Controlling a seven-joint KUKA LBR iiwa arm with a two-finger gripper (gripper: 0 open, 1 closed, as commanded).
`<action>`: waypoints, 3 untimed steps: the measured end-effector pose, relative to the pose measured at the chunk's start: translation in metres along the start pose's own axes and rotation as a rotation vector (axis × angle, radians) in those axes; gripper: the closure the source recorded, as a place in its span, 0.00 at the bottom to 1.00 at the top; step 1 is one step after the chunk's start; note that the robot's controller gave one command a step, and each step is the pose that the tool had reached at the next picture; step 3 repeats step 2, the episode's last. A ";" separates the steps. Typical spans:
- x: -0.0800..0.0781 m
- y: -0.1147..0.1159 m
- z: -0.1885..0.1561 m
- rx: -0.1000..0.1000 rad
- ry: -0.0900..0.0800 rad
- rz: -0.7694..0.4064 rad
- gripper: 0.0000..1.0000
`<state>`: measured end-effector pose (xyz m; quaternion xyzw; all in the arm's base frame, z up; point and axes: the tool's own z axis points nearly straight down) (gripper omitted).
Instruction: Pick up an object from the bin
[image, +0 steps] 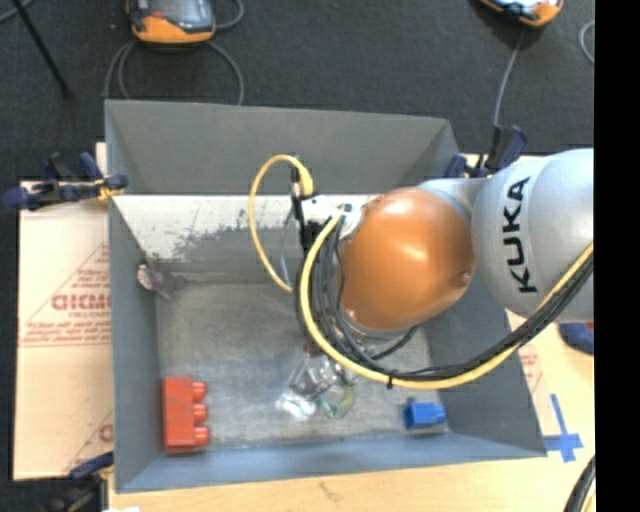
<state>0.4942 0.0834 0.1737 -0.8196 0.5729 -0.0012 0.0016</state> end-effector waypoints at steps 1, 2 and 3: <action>-0.014 0.004 -0.012 -0.005 0.000 0.673 1.00; -0.019 0.000 -0.064 0.003 -0.001 0.679 1.00; -0.019 0.000 -0.064 0.003 -0.001 0.679 1.00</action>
Offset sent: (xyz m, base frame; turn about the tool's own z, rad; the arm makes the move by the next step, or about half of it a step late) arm -0.0087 0.0113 0.0113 0.6742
